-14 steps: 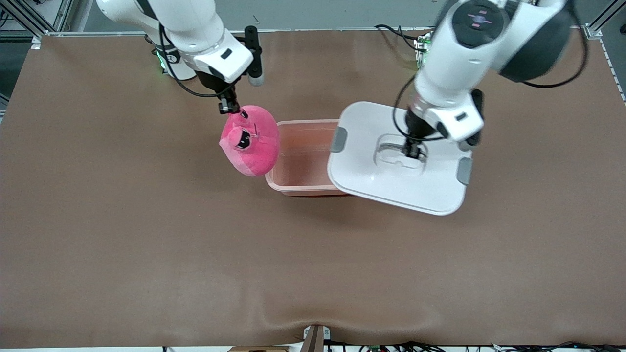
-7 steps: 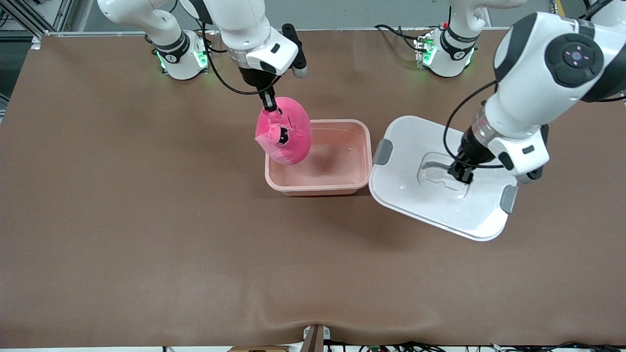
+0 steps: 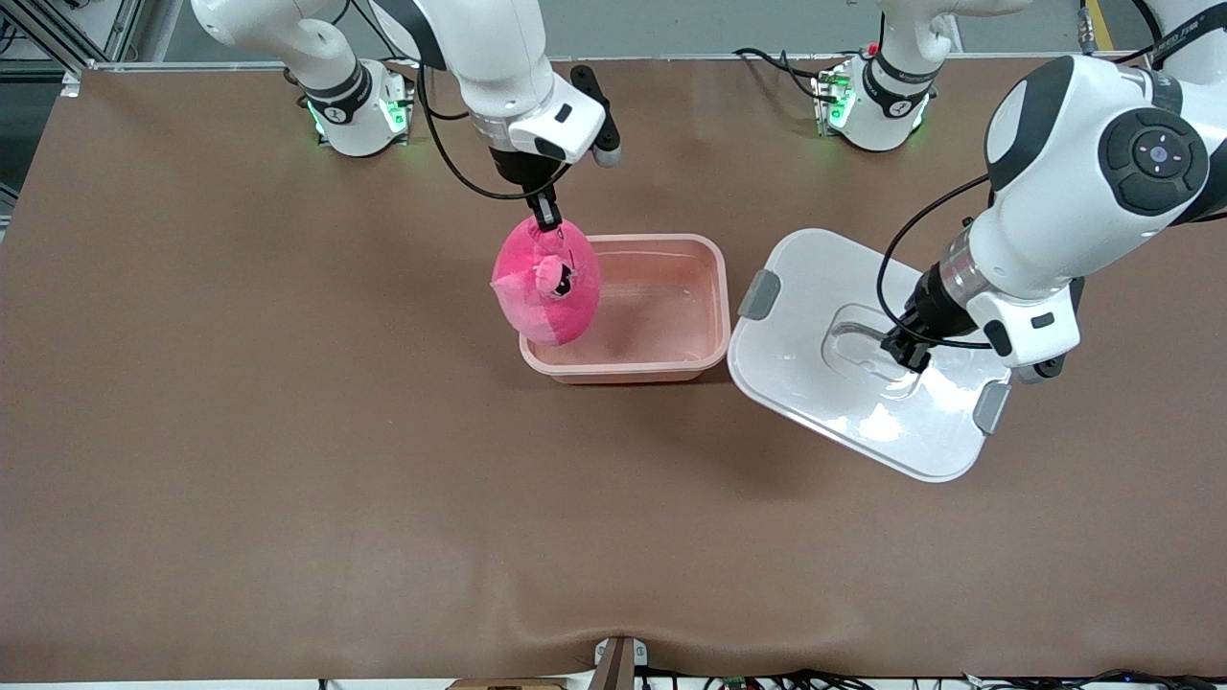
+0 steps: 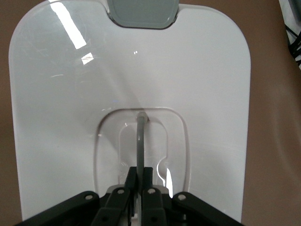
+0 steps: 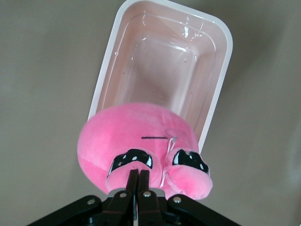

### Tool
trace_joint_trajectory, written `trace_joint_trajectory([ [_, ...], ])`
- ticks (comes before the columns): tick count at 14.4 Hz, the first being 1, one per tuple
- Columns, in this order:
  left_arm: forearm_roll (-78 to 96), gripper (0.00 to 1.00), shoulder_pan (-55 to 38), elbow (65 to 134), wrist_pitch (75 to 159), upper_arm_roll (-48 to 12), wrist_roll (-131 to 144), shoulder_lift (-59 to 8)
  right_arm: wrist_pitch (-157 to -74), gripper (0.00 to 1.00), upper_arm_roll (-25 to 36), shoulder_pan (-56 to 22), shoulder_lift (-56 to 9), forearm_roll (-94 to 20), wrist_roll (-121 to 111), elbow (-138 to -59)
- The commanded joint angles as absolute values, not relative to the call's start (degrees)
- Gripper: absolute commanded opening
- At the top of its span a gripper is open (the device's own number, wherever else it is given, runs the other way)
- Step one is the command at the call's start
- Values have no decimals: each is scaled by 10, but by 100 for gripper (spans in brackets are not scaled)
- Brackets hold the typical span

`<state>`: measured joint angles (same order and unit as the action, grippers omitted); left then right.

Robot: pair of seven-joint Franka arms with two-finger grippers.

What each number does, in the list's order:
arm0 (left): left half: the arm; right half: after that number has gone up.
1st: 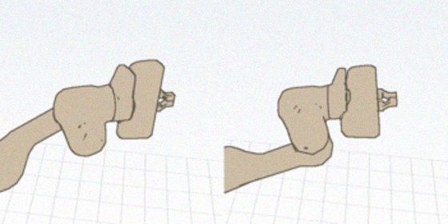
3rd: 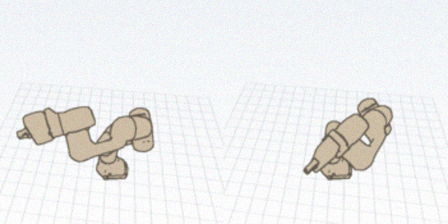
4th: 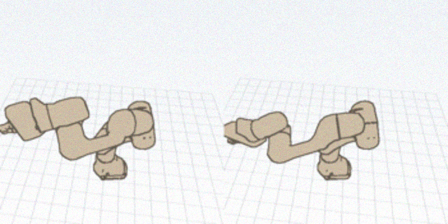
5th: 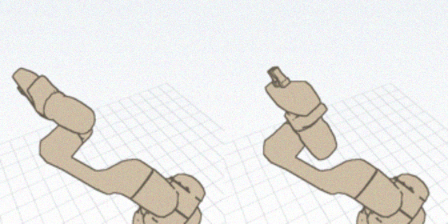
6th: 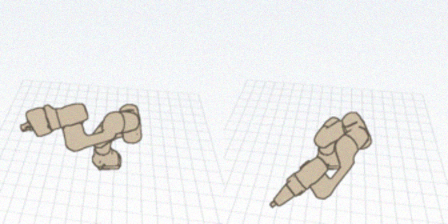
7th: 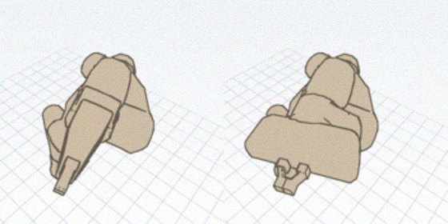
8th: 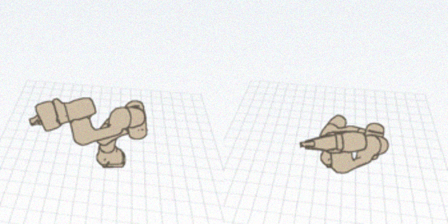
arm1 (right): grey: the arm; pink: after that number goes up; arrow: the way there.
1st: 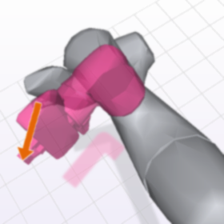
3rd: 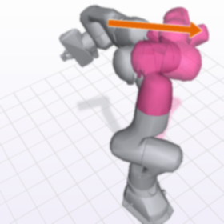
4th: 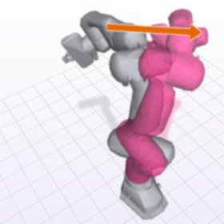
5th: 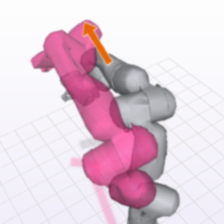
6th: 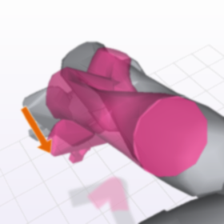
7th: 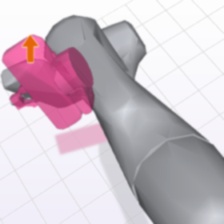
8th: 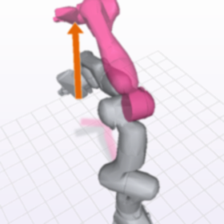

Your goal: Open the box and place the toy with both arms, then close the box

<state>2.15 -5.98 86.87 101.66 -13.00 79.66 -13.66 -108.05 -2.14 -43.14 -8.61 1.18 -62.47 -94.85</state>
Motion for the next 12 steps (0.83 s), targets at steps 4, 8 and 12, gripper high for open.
trace_joint_trajectory([
  [4, 45, 0, -43, 838, 957, -131, 693, -133, -1085, 0, -15, -443, -93, 24, -630, -947],
  [8, 62, 0, -16, 839, 943, -131, 600, -134, -1092, 0, -15, -444, -103, 33, -630, -947],
  [12, 60, 0, -4, 842, 926, -129, 543, -138, -1092, 0, -15, -443, -105, 38, -630, -946],
])
